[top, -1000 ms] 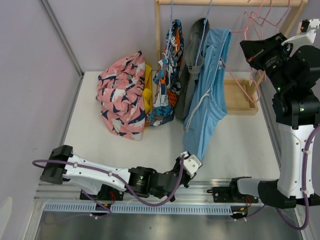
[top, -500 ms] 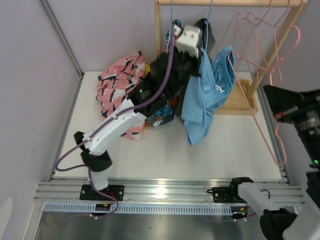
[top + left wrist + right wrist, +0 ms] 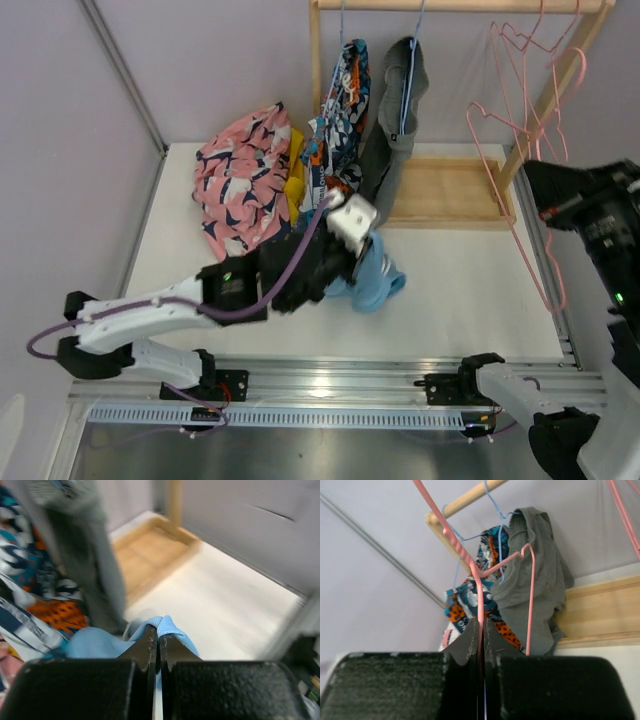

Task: Remove the shorts from the hanger

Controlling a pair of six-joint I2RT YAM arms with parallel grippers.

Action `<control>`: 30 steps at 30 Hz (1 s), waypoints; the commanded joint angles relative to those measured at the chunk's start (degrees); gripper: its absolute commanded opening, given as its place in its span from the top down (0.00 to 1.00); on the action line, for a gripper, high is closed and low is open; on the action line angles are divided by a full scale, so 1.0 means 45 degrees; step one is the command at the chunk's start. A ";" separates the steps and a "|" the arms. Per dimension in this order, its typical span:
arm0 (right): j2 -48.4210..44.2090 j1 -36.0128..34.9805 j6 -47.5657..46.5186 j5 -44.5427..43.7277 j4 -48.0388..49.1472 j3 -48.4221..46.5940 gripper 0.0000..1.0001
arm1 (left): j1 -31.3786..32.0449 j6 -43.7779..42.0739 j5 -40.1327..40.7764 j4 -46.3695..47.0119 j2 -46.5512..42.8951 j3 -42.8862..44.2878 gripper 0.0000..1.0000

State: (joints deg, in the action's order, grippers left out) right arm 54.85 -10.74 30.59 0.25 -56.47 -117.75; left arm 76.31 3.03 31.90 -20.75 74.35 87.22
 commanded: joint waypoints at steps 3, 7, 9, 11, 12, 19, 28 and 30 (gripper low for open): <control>0.1949 -0.0093 -0.1190 -0.1070 0.3678 0.0738 1.00 | 0.2941 0.0790 0.4371 -0.0402 -0.3413 -0.0905 1.00; 0.3530 0.0529 -0.1368 -0.0995 0.4851 0.0193 1.00 | 0.2963 0.1164 0.5448 -0.1442 -0.5326 -0.1686 1.00; 0.4546 0.1269 -0.1212 -0.0370 0.5242 -0.0411 1.00 | 0.2944 0.0774 0.6248 -0.1346 -0.6518 -0.2213 1.00; 0.5384 0.1682 -0.0900 0.0233 0.5690 -0.0725 1.00 | 0.2944 0.0035 0.6698 -0.1287 -0.7317 -0.2331 1.00; 0.5679 0.1819 -0.0880 0.0276 0.5789 -0.0882 1.00 | 0.2924 -0.0240 0.7106 -0.1229 -0.7477 -0.2331 1.00; 0.7614 0.2738 -0.0509 0.0901 0.6845 -0.1956 1.00 | 0.2515 -0.3850 0.7872 0.0916 -0.8240 -0.2527 1.00; 0.8983 0.2993 -0.0430 0.1447 0.6903 -0.2701 1.00 | -0.1833 -0.2533 0.4252 -0.0601 -0.6466 -0.1728 1.00; 0.9061 0.2993 -0.0488 0.1545 0.6885 -0.2524 1.00 | -0.4080 -0.2217 0.2937 -0.0992 -0.6113 -0.1551 1.00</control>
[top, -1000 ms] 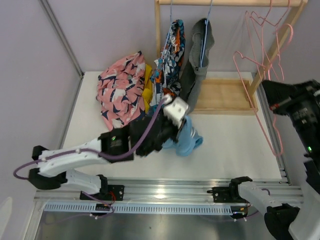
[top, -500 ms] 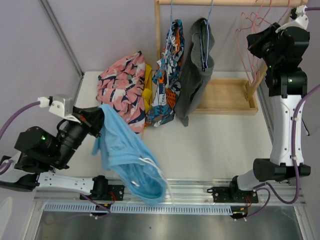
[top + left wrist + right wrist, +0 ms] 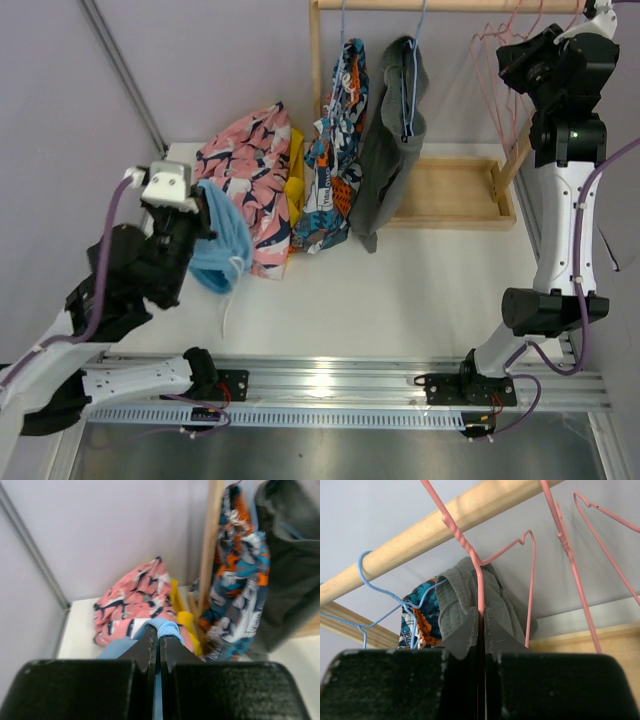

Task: Remove the shorts from the hanger

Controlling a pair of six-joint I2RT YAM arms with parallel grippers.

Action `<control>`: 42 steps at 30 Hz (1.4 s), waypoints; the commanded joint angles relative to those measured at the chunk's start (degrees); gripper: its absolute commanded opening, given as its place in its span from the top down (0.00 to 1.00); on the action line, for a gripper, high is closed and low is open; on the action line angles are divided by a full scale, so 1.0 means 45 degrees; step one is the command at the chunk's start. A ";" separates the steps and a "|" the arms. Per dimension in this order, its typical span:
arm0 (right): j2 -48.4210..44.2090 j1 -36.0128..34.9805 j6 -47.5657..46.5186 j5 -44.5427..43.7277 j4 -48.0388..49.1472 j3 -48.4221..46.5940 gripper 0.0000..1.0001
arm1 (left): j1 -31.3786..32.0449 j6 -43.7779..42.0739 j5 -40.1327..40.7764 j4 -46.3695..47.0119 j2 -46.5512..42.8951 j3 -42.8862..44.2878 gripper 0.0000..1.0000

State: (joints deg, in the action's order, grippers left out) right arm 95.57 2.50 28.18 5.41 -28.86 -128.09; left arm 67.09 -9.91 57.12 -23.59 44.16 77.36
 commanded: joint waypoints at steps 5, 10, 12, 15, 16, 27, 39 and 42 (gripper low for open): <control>-0.0279 0.0108 0.0065 0.0322 0.0866 0.0669 1.00 | -0.6091 0.1187 -0.5988 -0.0481 0.2605 0.2296 1.00; -0.1490 0.0283 0.0259 0.0184 0.1569 0.2877 1.00 | -0.8304 0.1285 -0.8061 -0.0692 0.5122 0.6043 1.00; -0.1881 0.0536 0.0435 0.0417 0.1551 0.3461 1.00 | -0.9242 0.1052 -0.8845 -0.1896 0.7599 0.9829 1.00; -0.2544 0.0752 0.0806 0.0711 0.1861 0.4185 0.75 | -1.0588 0.1494 -0.9681 -0.2648 1.0709 1.3854 1.00; -0.2778 0.0810 0.0865 0.0751 0.1979 0.4768 0.58 | -1.1095 0.1848 -1.0112 -0.2145 1.1042 1.3940 1.00; -0.6020 0.0792 0.0572 0.1410 0.2484 0.7740 0.01 | -1.2663 0.2608 -0.9747 -0.0462 1.5126 1.3401 0.27; -0.4991 -0.2079 0.0670 0.3037 0.3484 0.6358 0.00 | -1.2253 0.3921 -1.0194 0.1140 1.0446 0.6313 0.01; -0.3838 -0.2275 0.0573 0.2764 0.3387 0.5538 0.01 | -1.1999 0.4019 -1.0408 0.1259 0.8360 0.4088 0.00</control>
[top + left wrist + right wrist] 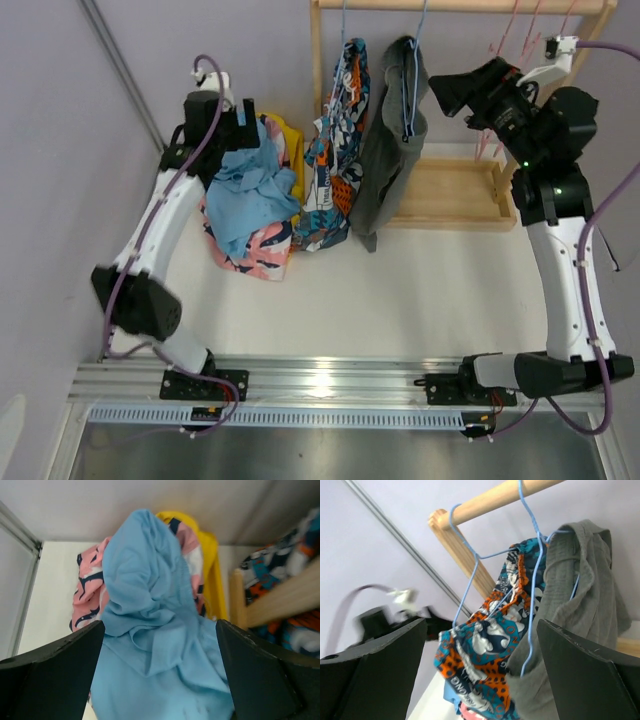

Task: Remove the shorts from the hanger

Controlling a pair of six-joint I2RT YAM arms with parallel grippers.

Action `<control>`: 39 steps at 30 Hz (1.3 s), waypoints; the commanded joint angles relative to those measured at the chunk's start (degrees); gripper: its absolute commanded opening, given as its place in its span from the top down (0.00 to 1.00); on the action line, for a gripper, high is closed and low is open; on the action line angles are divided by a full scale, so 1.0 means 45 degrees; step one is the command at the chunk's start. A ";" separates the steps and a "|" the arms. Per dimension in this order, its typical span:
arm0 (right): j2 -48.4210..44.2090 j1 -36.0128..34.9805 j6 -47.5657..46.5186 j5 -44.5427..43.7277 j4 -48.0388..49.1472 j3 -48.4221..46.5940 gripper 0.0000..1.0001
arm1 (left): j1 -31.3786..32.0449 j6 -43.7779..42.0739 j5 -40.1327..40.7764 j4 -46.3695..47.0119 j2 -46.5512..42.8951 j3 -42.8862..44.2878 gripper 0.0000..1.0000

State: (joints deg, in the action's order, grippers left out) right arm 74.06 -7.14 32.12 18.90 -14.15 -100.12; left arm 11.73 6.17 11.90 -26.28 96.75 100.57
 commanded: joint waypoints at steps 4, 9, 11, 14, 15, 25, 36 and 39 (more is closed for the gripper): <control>0.1821 -0.0211 -0.0516 -0.0722 0.0351 -0.1247 0.01 | 0.0363 0.0522 -0.0691 0.2187 -0.5675 -0.3203 0.01; 0.2894 -0.0230 -0.0459 -0.0898 0.0644 -0.1560 0.01 | 0.0382 0.0601 -0.1296 0.2305 -0.7786 -0.4829 0.00; 0.3150 -0.0347 -0.0419 -0.0956 0.0800 -0.1716 0.02 | 0.0382 0.0601 -0.1570 0.2228 -0.8295 -0.5162 0.01; 0.3658 -0.0503 -0.0341 -0.0937 0.0821 -0.2009 0.07 | 0.0382 0.0542 -0.1746 0.2130 -0.8686 -0.5492 0.01; 0.3775 -0.0639 -0.0341 -0.0995 0.0801 -0.2184 0.07 | 0.0382 0.0503 -0.1824 0.2246 -0.8765 -0.5630 0.01; 0.4811 -0.1519 -0.0477 -0.1484 0.0645 -0.3104 0.48 | 0.0382 0.0640 -0.2098 0.2559 -0.9254 -0.6686 0.00; 0.5299 -0.1676 -0.0419 -0.1757 0.0606 -0.3396 1.00 | 0.0382 0.0659 -0.2428 0.2404 -0.9820 -0.7096 0.01; 0.5222 -0.1734 -0.0458 -0.1835 0.0703 -0.3610 1.00 | 0.0615 0.0679 -0.3326 0.2267 -0.9956 -0.6960 0.01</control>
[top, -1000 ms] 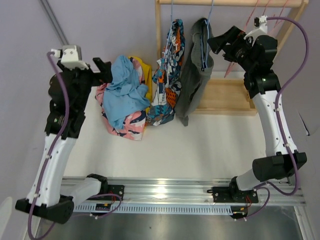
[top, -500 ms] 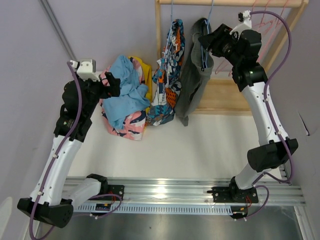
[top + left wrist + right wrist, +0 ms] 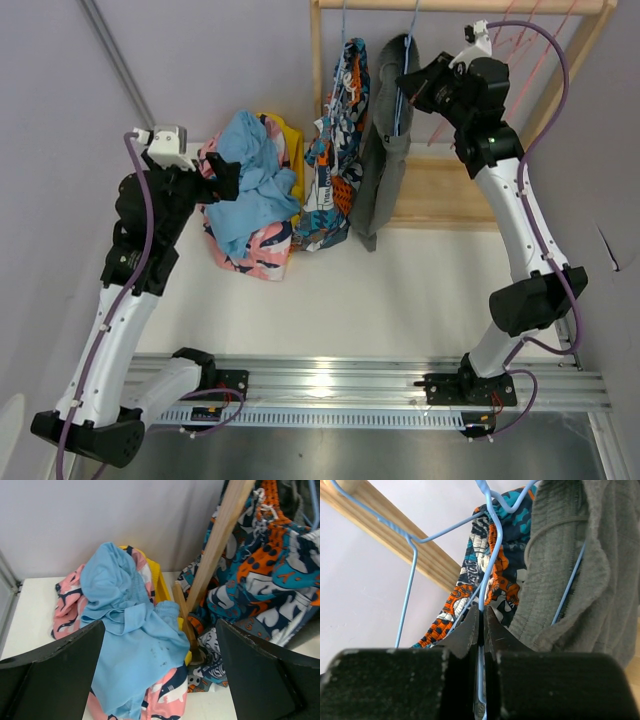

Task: Remove the shorts from the hanger

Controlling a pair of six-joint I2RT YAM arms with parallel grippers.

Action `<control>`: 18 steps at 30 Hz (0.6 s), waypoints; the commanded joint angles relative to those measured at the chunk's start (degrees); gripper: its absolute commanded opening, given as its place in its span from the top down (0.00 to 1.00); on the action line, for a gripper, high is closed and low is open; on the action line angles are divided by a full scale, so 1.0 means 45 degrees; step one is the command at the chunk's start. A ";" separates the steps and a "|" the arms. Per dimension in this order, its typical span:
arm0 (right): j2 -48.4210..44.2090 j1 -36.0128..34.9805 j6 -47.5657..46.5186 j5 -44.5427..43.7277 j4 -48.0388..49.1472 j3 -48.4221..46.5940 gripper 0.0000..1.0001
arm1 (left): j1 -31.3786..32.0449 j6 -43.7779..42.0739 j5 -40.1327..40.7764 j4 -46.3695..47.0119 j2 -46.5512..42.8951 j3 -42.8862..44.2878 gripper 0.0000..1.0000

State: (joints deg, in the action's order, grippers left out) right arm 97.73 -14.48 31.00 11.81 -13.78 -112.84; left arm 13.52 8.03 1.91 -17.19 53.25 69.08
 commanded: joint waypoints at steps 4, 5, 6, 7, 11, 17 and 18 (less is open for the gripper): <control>-0.0019 -0.0200 -0.0366 -0.0281 0.0426 -0.2090 1.00 | 0.1387 -0.0201 -0.1615 -0.0027 -0.0389 0.0527 0.01; 0.0000 -0.0219 -0.0424 -0.0301 0.0387 -0.2403 1.00 | 0.1738 -0.0280 -0.1655 -0.0066 -0.0370 0.0644 0.01; 0.0020 -0.0258 -0.0464 -0.0359 0.0329 -0.3044 1.00 | 0.2457 -0.0358 -0.1752 -0.0067 -0.0369 0.0897 0.01; 0.0039 -0.0297 -0.0503 -0.0476 0.0251 -0.3340 1.00 | 0.2813 -0.0417 -0.1792 -0.0047 -0.0389 0.0957 0.01; 0.0447 -0.0356 -0.0718 -0.0574 -0.0412 -0.5058 1.00 | 0.3928 0.0401 -0.2375 0.0303 -0.0525 0.1231 0.01; -0.0427 -0.0785 -0.0796 -0.0925 -0.0513 -0.4034 1.00 | 0.6015 0.1379 -0.3803 0.2466 -0.0585 0.0139 0.01; -0.1068 -0.0921 -0.0796 -0.1216 -0.0396 -0.3563 1.00 | 0.6773 0.1321 -0.3688 0.2704 -0.0333 0.0021 0.01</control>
State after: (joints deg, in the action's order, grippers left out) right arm 99.55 -16.73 29.47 8.73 -22.35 -131.07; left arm 38.30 11.60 -10.31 -12.62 50.74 71.07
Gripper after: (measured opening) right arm 0.028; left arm 0.994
